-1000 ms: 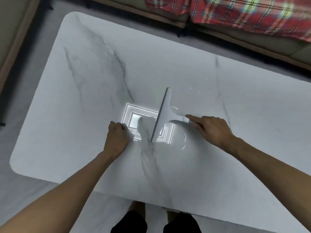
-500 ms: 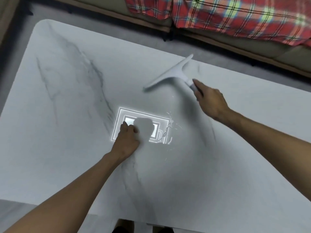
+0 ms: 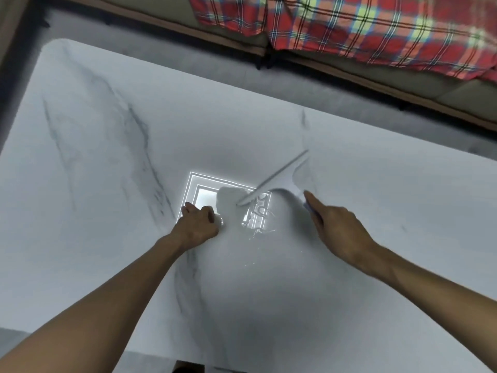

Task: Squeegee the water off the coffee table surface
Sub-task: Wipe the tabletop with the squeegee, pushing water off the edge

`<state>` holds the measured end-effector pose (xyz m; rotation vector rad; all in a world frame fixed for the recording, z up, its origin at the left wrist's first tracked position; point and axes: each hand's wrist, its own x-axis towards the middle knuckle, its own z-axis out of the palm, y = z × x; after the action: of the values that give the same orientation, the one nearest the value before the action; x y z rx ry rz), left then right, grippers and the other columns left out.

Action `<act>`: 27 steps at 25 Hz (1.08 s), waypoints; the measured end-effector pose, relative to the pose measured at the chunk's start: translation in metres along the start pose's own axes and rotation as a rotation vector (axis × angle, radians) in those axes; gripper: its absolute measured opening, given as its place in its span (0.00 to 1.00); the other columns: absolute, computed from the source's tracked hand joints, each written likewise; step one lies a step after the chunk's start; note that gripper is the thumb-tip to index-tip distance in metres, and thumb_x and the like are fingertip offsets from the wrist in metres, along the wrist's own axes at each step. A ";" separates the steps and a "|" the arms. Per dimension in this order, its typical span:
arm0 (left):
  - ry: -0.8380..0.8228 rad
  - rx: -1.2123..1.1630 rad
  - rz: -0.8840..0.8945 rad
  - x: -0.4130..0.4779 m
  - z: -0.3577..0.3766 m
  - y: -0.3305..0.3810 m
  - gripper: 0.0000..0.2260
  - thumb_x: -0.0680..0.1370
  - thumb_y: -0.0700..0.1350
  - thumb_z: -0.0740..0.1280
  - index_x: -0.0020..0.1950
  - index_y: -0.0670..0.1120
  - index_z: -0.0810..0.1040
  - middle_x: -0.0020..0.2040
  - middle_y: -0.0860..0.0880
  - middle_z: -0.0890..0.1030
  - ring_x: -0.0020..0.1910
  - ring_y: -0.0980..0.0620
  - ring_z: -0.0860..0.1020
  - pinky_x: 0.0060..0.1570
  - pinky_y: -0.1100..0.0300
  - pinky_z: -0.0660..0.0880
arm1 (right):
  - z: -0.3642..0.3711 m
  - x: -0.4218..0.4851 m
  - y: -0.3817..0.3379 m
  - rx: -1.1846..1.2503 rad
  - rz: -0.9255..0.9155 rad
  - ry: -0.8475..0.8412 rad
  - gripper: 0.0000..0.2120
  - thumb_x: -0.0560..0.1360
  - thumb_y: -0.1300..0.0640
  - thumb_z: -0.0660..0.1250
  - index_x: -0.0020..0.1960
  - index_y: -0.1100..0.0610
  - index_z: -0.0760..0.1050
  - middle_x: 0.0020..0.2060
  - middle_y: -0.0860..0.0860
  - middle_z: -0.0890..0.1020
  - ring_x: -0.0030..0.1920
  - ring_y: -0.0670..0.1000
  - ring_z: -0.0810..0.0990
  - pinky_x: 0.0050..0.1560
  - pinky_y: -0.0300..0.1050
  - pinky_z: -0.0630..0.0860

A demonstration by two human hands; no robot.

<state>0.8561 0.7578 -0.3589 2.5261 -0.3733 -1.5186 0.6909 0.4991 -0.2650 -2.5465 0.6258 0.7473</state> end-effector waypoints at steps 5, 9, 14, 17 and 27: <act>0.131 -0.059 0.142 -0.003 0.014 0.014 0.10 0.70 0.39 0.61 0.50 0.47 0.71 0.53 0.45 0.68 0.55 0.45 0.69 0.46 0.57 0.66 | -0.051 0.008 0.009 0.129 0.044 0.114 0.18 0.82 0.43 0.49 0.70 0.43 0.64 0.46 0.55 0.84 0.48 0.64 0.80 0.52 0.54 0.77; 0.063 -0.005 0.126 0.005 0.030 0.025 0.15 0.68 0.38 0.59 0.54 0.44 0.70 0.62 0.35 0.65 0.67 0.36 0.60 0.55 0.52 0.70 | -0.084 0.102 0.002 0.293 0.157 0.206 0.15 0.83 0.48 0.50 0.57 0.55 0.69 0.47 0.58 0.80 0.46 0.62 0.77 0.48 0.52 0.76; -0.018 0.007 0.059 0.010 0.027 0.029 0.18 0.67 0.41 0.61 0.57 0.46 0.69 0.69 0.30 0.58 0.71 0.32 0.56 0.57 0.50 0.69 | -0.062 0.122 -0.002 0.254 0.206 0.206 0.21 0.84 0.50 0.48 0.74 0.54 0.62 0.52 0.58 0.78 0.50 0.63 0.76 0.50 0.54 0.75; -0.071 -0.021 0.027 0.008 0.021 0.037 0.18 0.67 0.41 0.60 0.57 0.46 0.68 0.70 0.29 0.56 0.72 0.30 0.56 0.58 0.48 0.68 | -0.030 0.066 0.010 0.160 0.176 0.197 0.21 0.83 0.51 0.50 0.76 0.52 0.59 0.53 0.64 0.81 0.53 0.69 0.77 0.52 0.57 0.73; -0.056 -0.006 0.046 -0.003 0.017 0.046 0.18 0.70 0.39 0.60 0.60 0.42 0.67 0.73 0.23 0.43 0.75 0.29 0.40 0.67 0.47 0.61 | -0.071 0.043 0.029 0.109 0.178 0.191 0.17 0.83 0.50 0.51 0.68 0.55 0.69 0.50 0.65 0.82 0.49 0.68 0.80 0.52 0.57 0.77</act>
<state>0.8340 0.7150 -0.3514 2.4569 -0.4316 -1.5739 0.7364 0.4278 -0.2429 -2.5023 0.9398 0.5143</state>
